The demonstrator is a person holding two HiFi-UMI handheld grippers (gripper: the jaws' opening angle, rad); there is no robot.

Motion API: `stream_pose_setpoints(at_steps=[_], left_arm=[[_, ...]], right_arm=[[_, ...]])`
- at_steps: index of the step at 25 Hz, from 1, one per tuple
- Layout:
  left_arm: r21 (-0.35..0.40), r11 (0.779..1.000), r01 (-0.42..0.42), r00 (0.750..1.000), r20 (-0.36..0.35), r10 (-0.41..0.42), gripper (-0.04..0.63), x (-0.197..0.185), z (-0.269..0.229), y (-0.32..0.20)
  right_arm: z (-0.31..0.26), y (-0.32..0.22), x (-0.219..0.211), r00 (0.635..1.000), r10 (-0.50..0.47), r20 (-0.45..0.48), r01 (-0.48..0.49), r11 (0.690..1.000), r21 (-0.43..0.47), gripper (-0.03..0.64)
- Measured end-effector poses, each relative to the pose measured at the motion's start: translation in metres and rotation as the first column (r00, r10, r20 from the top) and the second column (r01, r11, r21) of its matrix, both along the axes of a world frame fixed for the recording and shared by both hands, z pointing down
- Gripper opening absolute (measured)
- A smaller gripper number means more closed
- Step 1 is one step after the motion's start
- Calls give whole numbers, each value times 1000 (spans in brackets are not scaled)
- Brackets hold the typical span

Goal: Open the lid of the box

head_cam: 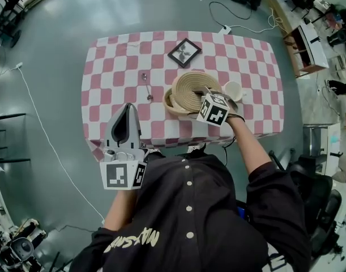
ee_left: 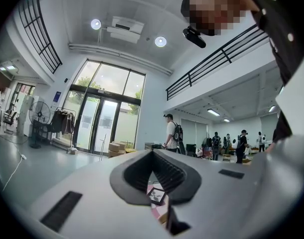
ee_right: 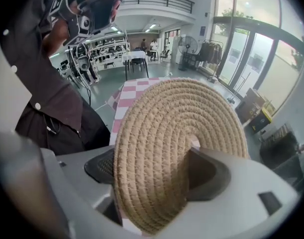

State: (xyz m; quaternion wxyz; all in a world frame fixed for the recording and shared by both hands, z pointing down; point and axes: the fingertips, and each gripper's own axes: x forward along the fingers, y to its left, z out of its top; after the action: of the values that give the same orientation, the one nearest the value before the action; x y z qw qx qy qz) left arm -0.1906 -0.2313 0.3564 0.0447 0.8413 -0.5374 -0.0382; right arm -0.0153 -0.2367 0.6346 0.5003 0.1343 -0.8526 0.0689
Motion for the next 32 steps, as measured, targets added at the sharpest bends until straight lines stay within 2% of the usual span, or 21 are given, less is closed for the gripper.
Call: stream_pose_setpoints(at_steps=[2, 7, 13, 17, 20, 25, 29, 32], left_arm=[[3, 1000, -4, 1000, 3, 4, -3, 1, 0, -2], [11, 1000, -13, 1000, 7, 13, -3, 2, -3, -9], [22, 999, -24, 1000, 15, 24, -3, 6, -7, -13], [23, 999, -33, 999, 20, 32, -3, 8, -7, -15], [24, 999, -35, 999, 25, 34, -3, 8, -8, -17], [24, 999, -29, 999, 29, 29, -3, 5, -8, -18], [25, 999, -26, 999, 28, 26, -3, 3, -8, -20], [23, 999, -26, 999, 29, 25, -3, 4, -7, -21]], right_arm=[[-12, -1, -1, 998, 33, 54, -33, 999, 11, 387], [-43, -8, 1, 988, 84, 129, -99, 989, 110, 387], [-76, -18, 13, 960, 180, 216, -223, 955, 197, 387], [-114, -25, 18, 899, 244, 364, -346, 906, 245, 387], [-144, -29, 20, 856, 253, 451, -406, 869, 283, 387], [-186, -27, 27, 799, 237, 552, -470, 819, 328, 387], [-221, -29, 40, 741, 243, 626, -545, 762, 349, 387], [-243, -26, 49, 715, 230, 661, -584, 715, 383, 387]])
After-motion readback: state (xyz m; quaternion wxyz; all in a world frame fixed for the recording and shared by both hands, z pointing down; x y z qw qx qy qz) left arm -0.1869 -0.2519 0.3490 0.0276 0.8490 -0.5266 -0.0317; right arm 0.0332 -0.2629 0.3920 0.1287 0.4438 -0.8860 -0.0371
